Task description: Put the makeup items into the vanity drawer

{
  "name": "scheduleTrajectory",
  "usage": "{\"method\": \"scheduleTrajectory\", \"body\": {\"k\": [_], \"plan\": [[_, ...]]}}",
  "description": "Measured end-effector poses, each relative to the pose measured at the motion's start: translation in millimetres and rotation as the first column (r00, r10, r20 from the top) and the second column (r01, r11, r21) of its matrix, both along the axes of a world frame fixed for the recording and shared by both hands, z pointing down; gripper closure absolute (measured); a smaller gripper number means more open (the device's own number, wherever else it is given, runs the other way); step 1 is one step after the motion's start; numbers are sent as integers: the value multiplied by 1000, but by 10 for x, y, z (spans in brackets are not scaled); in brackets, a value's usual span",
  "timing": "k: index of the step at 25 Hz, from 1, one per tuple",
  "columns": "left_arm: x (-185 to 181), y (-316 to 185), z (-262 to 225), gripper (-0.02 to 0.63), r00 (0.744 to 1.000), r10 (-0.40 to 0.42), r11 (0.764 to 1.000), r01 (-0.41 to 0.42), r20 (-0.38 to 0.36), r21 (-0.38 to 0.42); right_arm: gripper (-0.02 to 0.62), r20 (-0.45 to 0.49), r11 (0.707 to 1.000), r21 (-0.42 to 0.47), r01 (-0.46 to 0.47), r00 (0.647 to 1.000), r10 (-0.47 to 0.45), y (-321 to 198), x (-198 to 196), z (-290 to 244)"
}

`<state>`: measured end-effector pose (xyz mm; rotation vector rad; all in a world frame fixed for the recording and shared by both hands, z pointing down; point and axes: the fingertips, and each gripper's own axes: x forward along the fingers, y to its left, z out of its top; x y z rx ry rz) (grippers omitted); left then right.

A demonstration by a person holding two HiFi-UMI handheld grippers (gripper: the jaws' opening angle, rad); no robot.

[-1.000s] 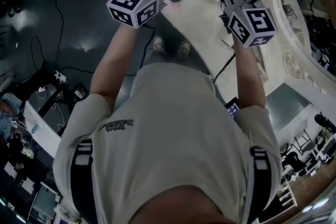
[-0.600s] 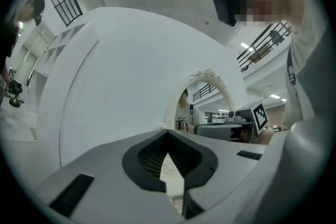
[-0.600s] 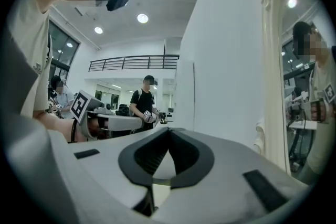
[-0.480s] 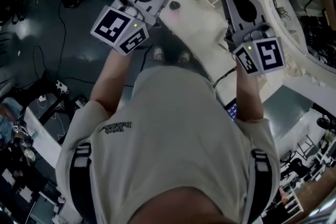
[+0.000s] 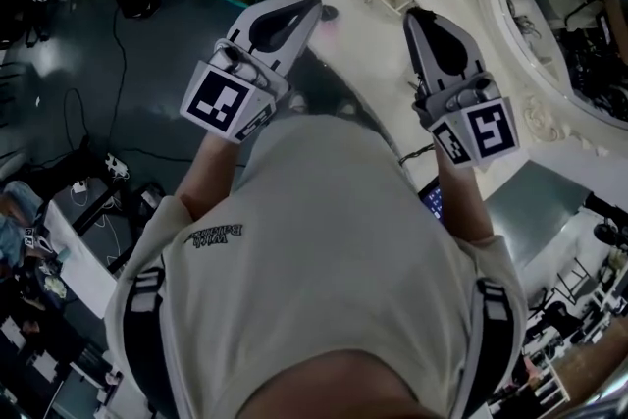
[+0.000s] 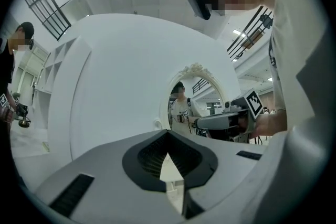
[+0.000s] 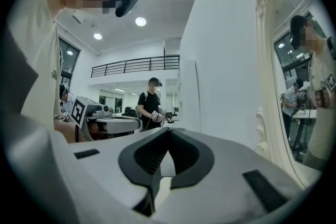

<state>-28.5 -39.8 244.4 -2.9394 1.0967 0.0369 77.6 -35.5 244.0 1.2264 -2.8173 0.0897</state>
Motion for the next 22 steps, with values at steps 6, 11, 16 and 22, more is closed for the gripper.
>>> {"method": "scheduleTrajectory", "body": {"k": [6,11,16,22], "plan": [[-22,27,68,592,1000,-6,999,6,9,-32,592,21,998,-57,13,1000,-12,97,-52,145],[-112,-41,95,594,999,-52,998,52,-15,-46,592,16,998,-58,22,1000,-21,91,-80,168],[-97,17,134,594,1000,-30,999,30,-4,-35,592,24,997,-71,13,1000,-12,102,-90,209],[-64,27,229,592,1000,-27,998,27,8,-64,592,35,998,-69,-12,999,14,72,-48,245]]}}
